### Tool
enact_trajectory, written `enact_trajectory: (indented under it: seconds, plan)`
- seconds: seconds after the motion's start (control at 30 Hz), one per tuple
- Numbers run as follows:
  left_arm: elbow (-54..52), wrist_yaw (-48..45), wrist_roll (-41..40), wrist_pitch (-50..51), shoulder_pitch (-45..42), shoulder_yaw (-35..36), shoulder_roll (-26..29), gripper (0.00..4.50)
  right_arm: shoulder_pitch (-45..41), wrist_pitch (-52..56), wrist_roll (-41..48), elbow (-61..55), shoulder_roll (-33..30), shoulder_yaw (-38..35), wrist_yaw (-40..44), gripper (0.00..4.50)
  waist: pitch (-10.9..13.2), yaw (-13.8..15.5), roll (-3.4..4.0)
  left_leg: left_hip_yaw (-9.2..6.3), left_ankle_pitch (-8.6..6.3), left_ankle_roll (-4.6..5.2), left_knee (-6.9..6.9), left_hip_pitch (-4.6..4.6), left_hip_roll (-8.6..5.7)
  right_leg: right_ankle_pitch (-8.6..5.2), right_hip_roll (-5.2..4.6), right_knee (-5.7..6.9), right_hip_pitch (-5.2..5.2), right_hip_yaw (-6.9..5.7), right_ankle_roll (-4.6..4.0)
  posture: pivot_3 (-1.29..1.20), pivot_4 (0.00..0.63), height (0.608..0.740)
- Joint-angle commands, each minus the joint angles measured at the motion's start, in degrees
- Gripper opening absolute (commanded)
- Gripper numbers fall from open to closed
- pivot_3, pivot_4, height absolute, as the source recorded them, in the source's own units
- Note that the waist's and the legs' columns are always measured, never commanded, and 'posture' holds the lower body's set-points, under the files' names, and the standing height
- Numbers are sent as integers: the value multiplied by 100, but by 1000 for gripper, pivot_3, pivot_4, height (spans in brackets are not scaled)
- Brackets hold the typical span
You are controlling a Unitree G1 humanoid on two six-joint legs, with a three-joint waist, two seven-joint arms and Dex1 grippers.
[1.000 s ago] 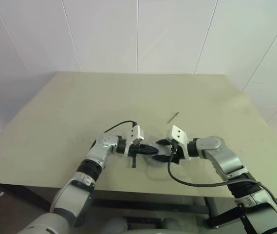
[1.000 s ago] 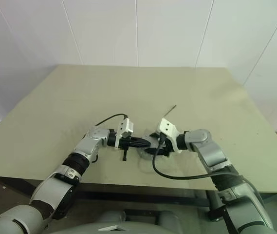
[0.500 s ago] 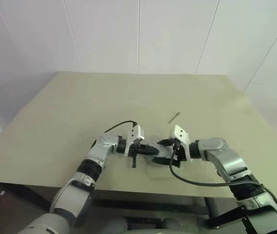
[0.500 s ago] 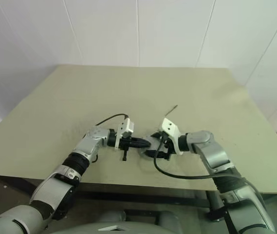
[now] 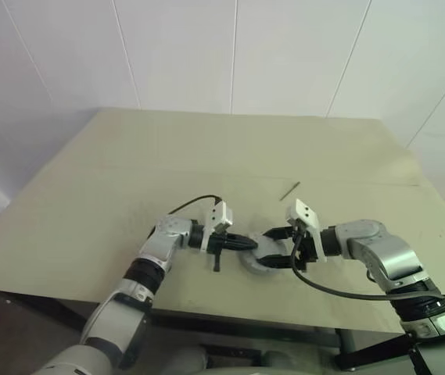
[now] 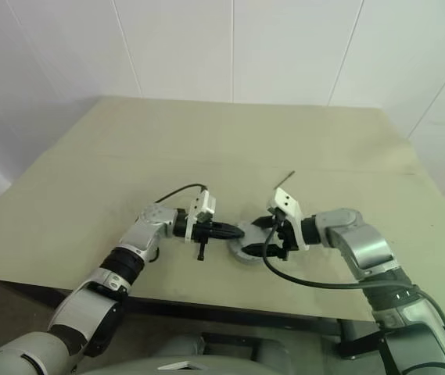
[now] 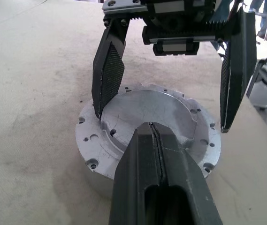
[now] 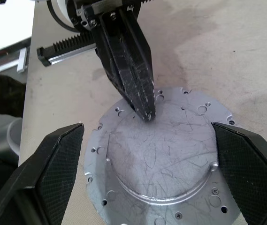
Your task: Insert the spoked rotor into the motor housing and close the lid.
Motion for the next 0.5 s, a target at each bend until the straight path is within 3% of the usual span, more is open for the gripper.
enact_trajectory:
  seconds: [0.03, 0.2, 0.27, 0.37, 0.47, 0.5]
  plan:
    - [-111, 36, -32, 157, -82, -35, -114, 0, 351, 126, -267, 215, -70, 484, 68, 4308, -1, 16, -1, 2, -1, 2, 1, 3, 0, 0, 0, -2, 4, 0, 0, 0, 0, 740]
    - [-62, 49, 5, 155, -174, -78, -199, 0, 334, 137, -227, 187, 56, 410, -27, 2980, -1, 79, -2, 3, -2, 2, -2, 7, 1, 0, 1, -3, 6, 0, 0, 0, 0, 740]
    - [-9, 52, 33, 124, -205, -95, -220, 0, 296, 151, -211, 224, 118, 343, -105, 2980, -1, 70, -2, 3, -4, 1, -4, 4, 1, 0, 1, -3, 5, 1, 0, 0, 0, 740]
    - [20, 47, 51, 101, -204, -115, -240, 0, 287, 184, -213, 235, 125, 310, -136, 3555, -2, 32, -3, 9, -6, -1, -3, 2, 4, 0, 3, -1, 8, 3, 0, 0, 0, 740]
    - [36, 46, 63, 88, -197, -116, -246, 0, 280, 240, -182, 234, 119, 286, -116, 4469, -1, -9, -2, 11, -6, -2, 2, 13, 5, 0, 4, 6, 23, 6, 0, 0, 0, 740]
    - [33, 44, 68, 86, -185, -118, -245, 0, 278, 276, -153, 229, 118, 273, -101, 4469, -1, -26, -2, 10, -6, -2, 5, 19, 5, 0, 4, 8, 30, 5, -1, 0, 0, 740]
